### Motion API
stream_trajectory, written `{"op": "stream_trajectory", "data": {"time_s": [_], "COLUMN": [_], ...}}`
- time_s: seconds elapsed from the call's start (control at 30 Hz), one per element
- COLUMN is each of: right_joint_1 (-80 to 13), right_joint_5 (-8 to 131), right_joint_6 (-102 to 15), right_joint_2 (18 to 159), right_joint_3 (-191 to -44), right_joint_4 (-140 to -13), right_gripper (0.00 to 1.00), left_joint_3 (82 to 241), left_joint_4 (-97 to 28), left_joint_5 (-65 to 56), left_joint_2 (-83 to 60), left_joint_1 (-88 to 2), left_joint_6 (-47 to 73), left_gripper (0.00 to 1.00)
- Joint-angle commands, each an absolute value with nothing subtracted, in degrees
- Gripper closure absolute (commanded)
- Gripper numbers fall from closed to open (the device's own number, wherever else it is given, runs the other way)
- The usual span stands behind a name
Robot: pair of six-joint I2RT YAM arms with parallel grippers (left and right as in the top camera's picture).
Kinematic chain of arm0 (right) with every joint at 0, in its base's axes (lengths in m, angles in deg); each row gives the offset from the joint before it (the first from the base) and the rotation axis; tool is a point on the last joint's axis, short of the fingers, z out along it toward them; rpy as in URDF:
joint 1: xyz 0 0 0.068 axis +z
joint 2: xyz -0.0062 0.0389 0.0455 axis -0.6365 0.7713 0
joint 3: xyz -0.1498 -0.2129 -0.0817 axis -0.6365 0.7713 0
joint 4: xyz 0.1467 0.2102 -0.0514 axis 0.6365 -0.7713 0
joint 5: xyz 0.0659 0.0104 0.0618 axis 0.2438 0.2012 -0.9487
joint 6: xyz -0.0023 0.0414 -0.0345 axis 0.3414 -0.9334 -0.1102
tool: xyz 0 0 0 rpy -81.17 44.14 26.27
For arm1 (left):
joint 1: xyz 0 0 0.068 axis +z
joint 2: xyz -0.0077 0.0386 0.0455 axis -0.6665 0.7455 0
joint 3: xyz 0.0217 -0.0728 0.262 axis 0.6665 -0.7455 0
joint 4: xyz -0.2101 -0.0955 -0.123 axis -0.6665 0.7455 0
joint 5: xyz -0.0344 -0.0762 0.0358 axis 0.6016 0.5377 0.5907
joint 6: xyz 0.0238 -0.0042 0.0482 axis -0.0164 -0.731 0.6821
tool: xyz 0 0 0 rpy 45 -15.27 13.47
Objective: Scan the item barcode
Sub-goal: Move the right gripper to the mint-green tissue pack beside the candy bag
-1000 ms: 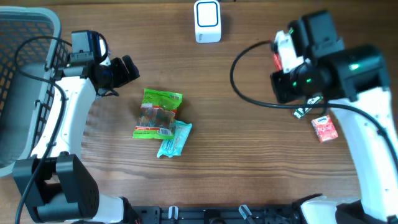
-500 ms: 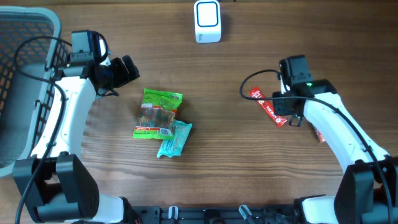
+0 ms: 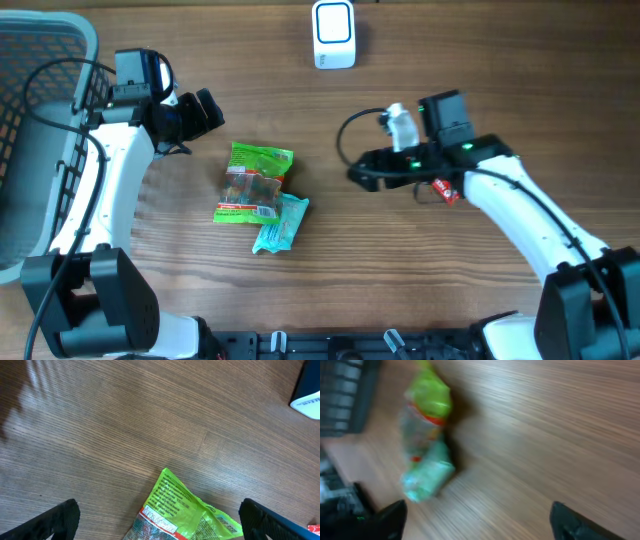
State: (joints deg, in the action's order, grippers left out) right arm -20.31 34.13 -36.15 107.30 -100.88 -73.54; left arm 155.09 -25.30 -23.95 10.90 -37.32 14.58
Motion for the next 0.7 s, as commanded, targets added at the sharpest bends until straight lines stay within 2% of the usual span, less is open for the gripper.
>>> {"op": "stream_trajectory", "data": {"time_s": [0.0,0.13,0.3,0.4,0.43,0.5,0.57,0.63,0.67], "right_joint_1": [-14.4,-9.2,-4.0,-2.1,-1.9,-1.7,-1.7,-1.7,-1.7], "right_joint_5": [30.0,38.9,44.6,46.3,46.8,46.9,47.2,47.6,47.8], "right_joint_6": [-46.0,-55.7,-58.7,-58.8,-58.8,-58.8,-58.8,-58.8,-58.8], "right_joint_2": [107.8,107.8,107.8,107.8,107.8,107.8,107.8,107.8,107.8], "right_joint_3": [-100.8,-100.8,-100.8,-100.8,-100.7,-100.1,-99.1,-98.0,-97.7], "right_joint_4": [-69.8,-69.0,-67.9,-67.3,-67.5,-67.3,-67.3,-67.1,-67.1], "right_gripper": [0.0,0.01,0.06,0.16,0.18,0.2,0.21,0.2,0.21], "left_joint_3": [155.0,155.0,155.0,155.0,155.0,155.0,155.0,154.9,154.6], "left_joint_4": [-25.3,-25.3,-25.3,-25.3,-25.3,-22.1,-19.7,-17.4,-16.3], "left_joint_5": [-24.3,-24.3,-24.2,-24.3,-23.4,-13.1,-10.7,-10.9,-10.9], "left_joint_2": [10.8,10.8,10.8,10.8,10.8,10.8,10.8,10.8,10.8], "left_joint_1": [-37.2,-37.2,-37.2,-37.2,-37.2,-37.2,-37.5,-38.4,-39.3], "left_joint_6": [14.1,14.1,14.1,14.1,13.8,10.7,9.8,9.8,9.8], "left_gripper": [0.0,0.0,0.0,0.0,0.0,0.0,0.0,0.3,0.58]}}
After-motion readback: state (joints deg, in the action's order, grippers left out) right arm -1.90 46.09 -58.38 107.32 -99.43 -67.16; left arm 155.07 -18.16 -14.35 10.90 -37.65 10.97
